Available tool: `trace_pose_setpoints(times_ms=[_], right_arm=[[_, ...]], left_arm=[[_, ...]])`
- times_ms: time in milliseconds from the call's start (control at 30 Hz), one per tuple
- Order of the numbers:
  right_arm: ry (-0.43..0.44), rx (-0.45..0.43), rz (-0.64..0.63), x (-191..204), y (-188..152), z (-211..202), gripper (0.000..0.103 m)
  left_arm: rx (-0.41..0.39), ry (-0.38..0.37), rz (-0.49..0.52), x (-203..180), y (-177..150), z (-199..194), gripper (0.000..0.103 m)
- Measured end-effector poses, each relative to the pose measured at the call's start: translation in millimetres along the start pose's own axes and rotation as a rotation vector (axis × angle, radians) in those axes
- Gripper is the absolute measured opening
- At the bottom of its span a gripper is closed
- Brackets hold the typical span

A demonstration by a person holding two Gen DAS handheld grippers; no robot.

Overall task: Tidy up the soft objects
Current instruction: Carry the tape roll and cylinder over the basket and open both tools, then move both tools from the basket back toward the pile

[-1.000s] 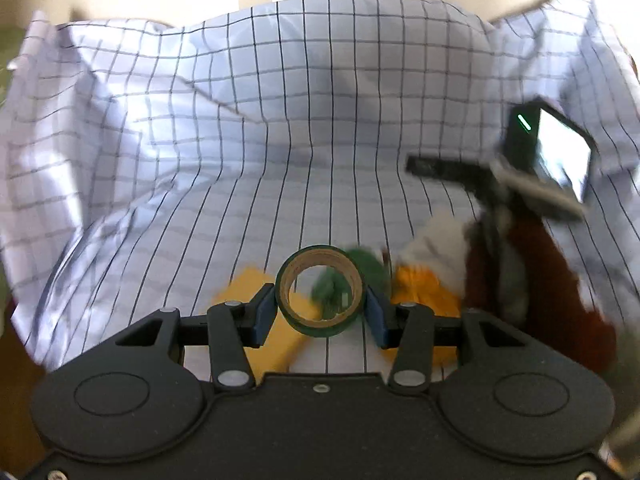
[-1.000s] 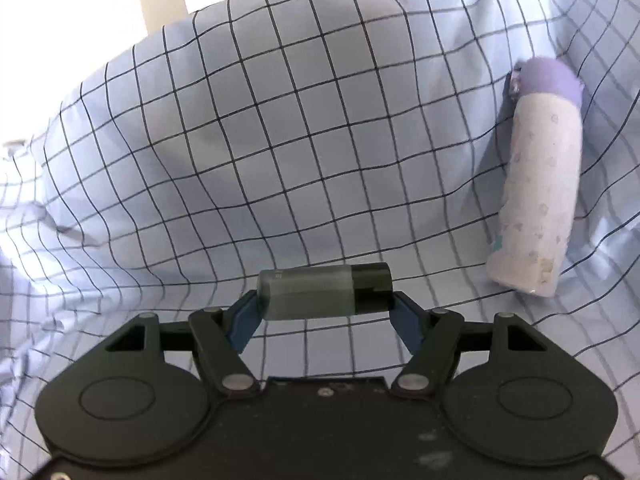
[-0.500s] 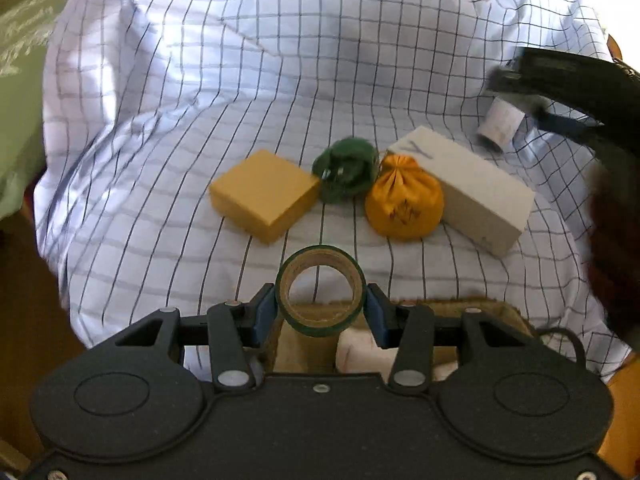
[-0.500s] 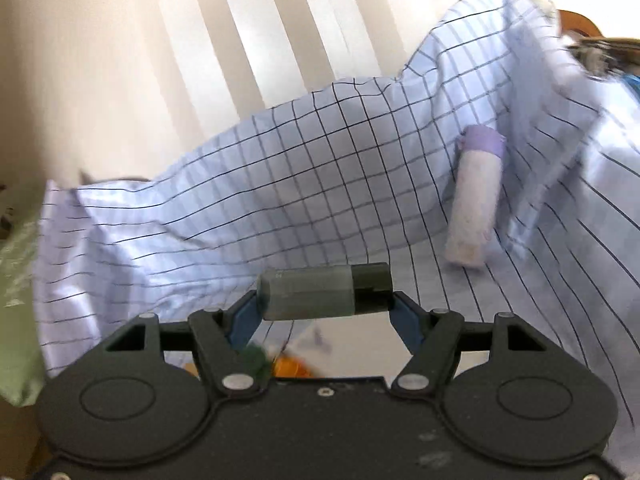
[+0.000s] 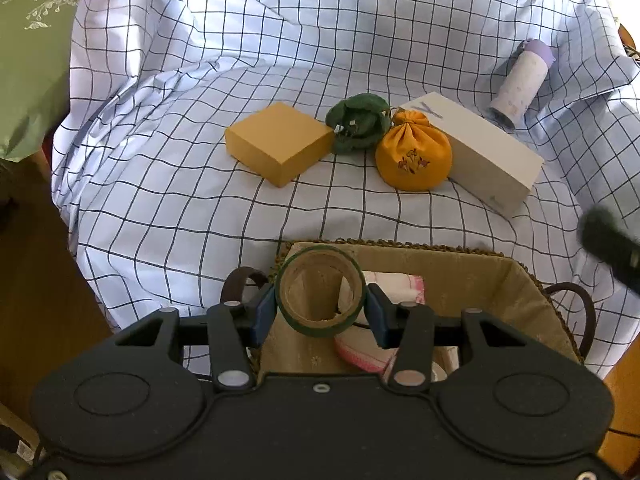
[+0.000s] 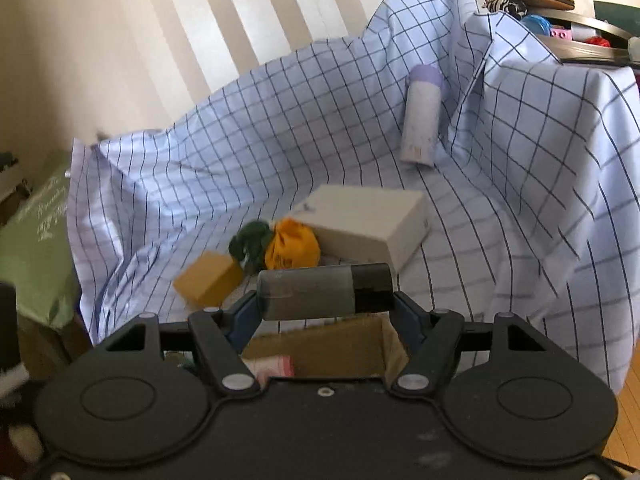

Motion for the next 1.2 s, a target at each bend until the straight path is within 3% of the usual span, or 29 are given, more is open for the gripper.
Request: trace_pose_setpoints(times_ms=[100, 667, 733, 900, 1133, 1200], right_arm=[[-0.014, 0.008, -0.004, -2, -9, -5, 0.070], [-0.061, 0.019, -0.083, 3, -31, -23, 0.070], [-0.062, 0.022, -0.086, 3, -32, -25, 0.077], [-0.059, 0.009, -0.107, 7, -33, -33, 0.080], [-0.129, 0.013, -0.127, -3, -42, -39, 0.087], [-0.145, 0.024, -0.111, -8, -42, -39, 0.088]], left_arm=[[-0.030, 0.016, 0.005, -2, -2, -9, 0.066], [-0.076, 0.087, -0.088, 7, -37, -47, 0.068], [-0.072, 0.089, -0.094, 7, -42, -49, 0.068], [-0.085, 0.097, -0.090, 8, -46, -56, 0.069], [-0.089, 0.112, -0.085, 8, -47, -58, 0.069], [-0.088, 0.117, -0.082, 8, -48, -58, 0.074]])
Point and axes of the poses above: each gripper's, at about its wrist camera, not at the fingertips, and z roughly the way its jaws point, x to its left, y to its top, the point moved 8 cm from there along z, roughly the way its jaws point, and after that the axes turned 10 degrees about z, right-handed, at the moved point
